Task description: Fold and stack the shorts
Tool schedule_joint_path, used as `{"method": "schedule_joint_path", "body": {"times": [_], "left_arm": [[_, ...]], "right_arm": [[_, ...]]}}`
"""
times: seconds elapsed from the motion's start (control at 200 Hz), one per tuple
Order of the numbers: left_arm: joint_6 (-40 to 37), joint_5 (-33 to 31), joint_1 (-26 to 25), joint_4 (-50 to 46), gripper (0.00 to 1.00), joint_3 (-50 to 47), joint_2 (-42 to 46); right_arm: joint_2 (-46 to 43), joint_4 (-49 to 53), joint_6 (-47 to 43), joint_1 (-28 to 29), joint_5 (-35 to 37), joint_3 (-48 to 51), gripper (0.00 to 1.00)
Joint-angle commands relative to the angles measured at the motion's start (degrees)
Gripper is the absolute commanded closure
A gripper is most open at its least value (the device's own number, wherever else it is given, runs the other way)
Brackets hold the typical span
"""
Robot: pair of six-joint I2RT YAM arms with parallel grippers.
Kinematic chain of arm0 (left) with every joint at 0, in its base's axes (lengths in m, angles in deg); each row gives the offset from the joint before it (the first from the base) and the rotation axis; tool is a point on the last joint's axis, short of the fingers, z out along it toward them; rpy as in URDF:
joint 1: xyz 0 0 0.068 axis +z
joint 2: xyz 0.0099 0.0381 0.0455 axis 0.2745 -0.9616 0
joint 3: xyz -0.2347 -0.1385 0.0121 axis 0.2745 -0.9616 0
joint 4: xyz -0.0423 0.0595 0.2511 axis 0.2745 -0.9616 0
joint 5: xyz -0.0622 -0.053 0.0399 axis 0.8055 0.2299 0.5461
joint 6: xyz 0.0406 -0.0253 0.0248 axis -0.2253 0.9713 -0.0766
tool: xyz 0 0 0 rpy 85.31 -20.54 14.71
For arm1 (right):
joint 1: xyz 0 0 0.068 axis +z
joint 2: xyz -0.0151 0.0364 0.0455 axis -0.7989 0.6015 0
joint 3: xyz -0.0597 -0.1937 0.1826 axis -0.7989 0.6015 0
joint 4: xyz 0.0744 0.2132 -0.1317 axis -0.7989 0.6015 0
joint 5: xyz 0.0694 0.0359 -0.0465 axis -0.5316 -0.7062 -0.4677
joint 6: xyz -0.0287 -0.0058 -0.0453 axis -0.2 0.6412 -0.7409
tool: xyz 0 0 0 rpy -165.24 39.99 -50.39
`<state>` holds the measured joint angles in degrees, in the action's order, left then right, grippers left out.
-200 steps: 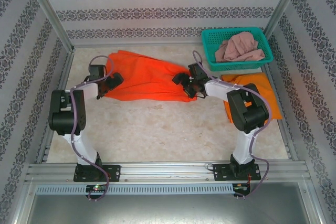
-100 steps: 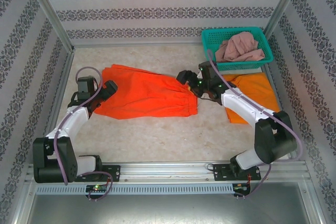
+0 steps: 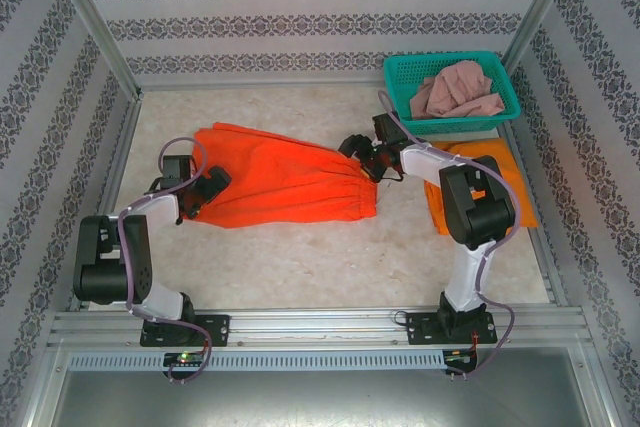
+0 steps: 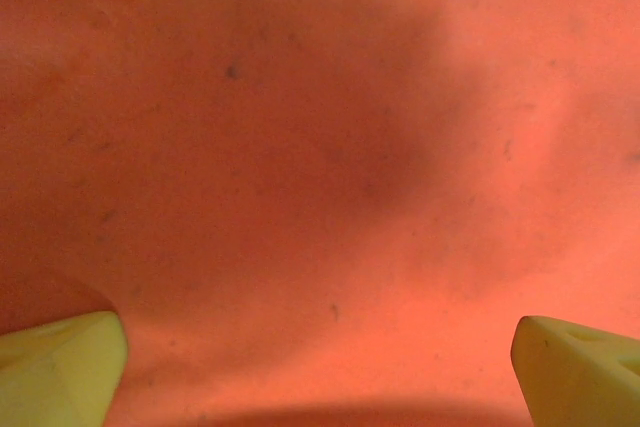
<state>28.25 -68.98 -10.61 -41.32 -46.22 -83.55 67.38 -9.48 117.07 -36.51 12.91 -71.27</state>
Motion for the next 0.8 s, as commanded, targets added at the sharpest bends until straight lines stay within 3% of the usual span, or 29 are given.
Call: {"method": "schedule_joint_path", "body": {"times": [0.0,0.22,0.33,0.425,0.52,0.624,0.799], "left_arm": [[0.2,-3.3,0.2,0.1,0.00,-3.4,-0.4],[-1.5,-1.2,0.3,-3.4,0.00,-0.7,8.6],[-2.9,1.3,-3.3,-6.0,0.03,4.3,15.6],[-3.3,2.5,-10.2,-7.7,0.10,9.9,17.8],[-2.5,3.5,-19.0,-6.7,0.22,15.0,15.3],[0.2,4.1,-28.5,-2.8,0.44,19.2,9.0],[3.8,4.0,-40.3,0.1,0.66,28.4,-7.1]], "right_arm": [[0.8,1.4,-2.4,-2.0,2.0,0.6,0.16],[-9.3,2.6,-7.0,-3.3,1.0,1.3,0.15],[-19.1,5.9,-12.7,-3.0,2.9,3.4,0.13],[-27.5,10.2,-19.5,-2.6,6.6,6.5,0.12],[-35.3,12.9,-24.5,-2.8,9.5,11.6,0.03],[-42.5,13.7,-27.5,-4.0,9.4,18.1,0.02],[-47.8,11.4,-25.9,-7.3,5.4,26.6,0.02]]}}
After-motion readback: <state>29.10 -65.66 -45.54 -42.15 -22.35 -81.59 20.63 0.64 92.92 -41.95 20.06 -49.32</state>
